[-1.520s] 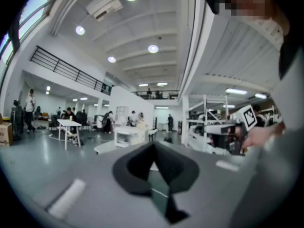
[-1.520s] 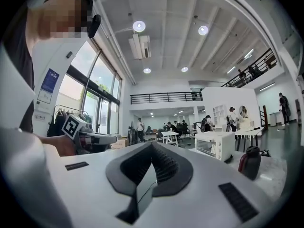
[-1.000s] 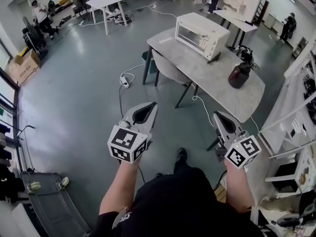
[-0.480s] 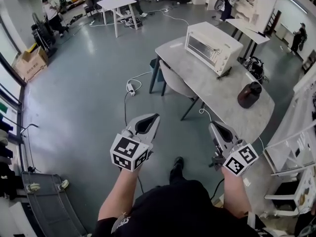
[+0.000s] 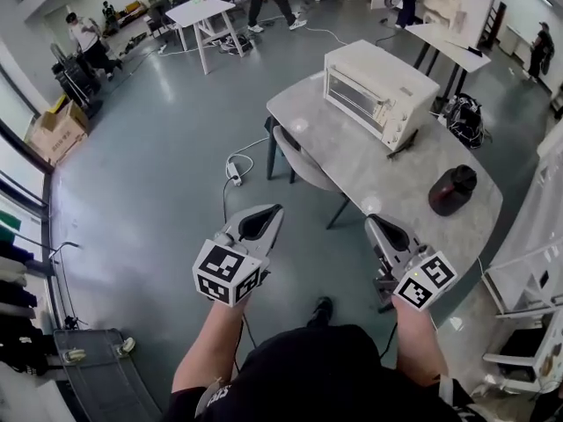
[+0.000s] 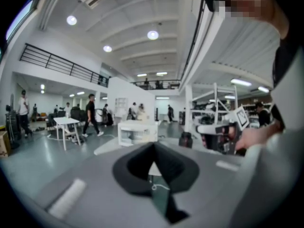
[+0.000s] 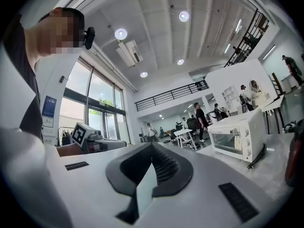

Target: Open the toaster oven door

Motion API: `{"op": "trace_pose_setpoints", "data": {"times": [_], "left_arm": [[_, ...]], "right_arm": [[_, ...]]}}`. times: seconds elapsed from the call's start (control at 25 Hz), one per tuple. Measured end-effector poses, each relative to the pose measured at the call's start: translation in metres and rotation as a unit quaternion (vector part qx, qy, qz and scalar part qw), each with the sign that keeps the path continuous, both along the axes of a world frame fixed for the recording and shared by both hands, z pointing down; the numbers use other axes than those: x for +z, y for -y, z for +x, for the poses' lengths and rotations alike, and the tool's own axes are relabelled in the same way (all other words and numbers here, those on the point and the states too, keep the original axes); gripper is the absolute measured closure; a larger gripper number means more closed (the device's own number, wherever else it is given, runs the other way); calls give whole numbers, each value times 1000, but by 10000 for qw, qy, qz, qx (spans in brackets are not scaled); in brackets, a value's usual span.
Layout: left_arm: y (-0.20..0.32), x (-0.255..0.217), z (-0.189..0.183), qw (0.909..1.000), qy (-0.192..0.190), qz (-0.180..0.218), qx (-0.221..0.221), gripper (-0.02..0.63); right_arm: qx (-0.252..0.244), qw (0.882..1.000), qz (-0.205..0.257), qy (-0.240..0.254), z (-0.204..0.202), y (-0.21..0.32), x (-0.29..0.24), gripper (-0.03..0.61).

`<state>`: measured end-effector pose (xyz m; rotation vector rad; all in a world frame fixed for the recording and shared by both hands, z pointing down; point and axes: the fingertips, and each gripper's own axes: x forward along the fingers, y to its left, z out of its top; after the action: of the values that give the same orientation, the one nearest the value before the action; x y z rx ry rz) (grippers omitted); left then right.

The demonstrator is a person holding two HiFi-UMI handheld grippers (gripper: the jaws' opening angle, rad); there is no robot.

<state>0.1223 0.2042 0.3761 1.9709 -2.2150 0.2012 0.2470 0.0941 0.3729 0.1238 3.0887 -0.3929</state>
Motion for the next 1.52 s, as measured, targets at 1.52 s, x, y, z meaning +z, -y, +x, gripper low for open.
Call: {"op": "trace_pose_setpoints", "data": {"times": [1.52], "left_arm": [[301,3,-264,9823,-211,261,1842,606]], "right_arm": [[1522,9858,79,-706,-243,219,19,583]]}}
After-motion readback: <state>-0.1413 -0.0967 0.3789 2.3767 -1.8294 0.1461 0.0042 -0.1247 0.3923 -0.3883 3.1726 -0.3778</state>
